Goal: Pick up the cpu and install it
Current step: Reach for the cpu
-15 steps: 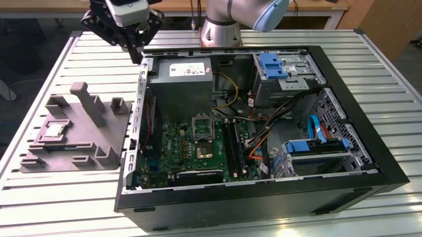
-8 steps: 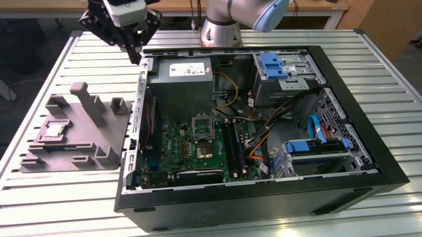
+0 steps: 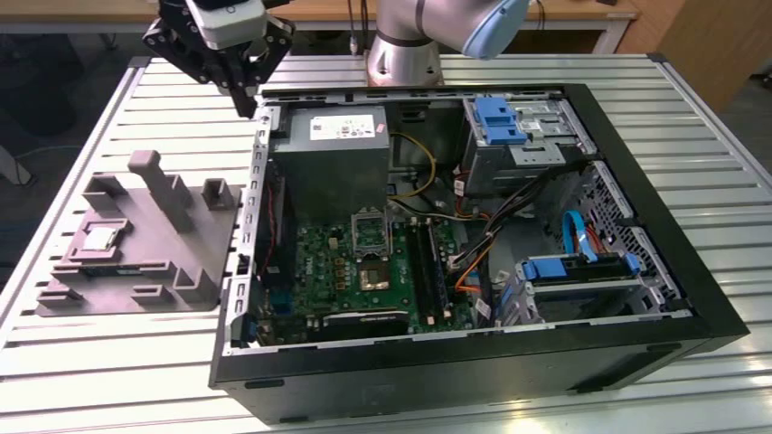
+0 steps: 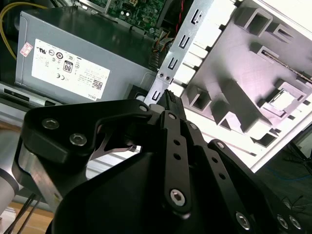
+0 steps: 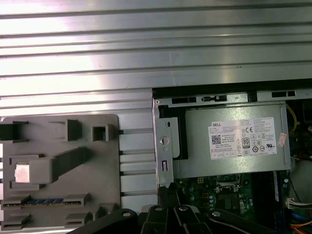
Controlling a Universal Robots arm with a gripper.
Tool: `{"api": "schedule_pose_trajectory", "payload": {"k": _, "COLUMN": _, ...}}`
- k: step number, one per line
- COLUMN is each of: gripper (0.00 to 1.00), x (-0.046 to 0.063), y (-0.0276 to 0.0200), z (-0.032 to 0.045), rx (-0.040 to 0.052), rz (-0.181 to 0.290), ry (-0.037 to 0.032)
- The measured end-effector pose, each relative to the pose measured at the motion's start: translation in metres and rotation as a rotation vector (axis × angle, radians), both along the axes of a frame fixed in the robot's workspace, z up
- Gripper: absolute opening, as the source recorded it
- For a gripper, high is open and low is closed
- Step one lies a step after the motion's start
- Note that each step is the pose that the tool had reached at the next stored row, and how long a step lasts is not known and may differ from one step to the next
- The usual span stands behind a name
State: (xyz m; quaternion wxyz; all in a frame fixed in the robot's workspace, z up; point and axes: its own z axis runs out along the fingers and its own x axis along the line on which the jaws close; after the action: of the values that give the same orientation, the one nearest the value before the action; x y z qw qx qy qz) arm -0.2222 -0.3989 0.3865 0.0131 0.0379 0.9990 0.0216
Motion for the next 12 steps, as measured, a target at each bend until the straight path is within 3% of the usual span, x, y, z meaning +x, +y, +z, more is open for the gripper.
{"api": "schedule_pose_trajectory", "payload": {"k": 12, "gripper": 0.11, "x": -0.0029, "y": 0.0000, "z": -0.0002, "rx": 0.0001, "rz": 0.000, "ry": 0.0000}}
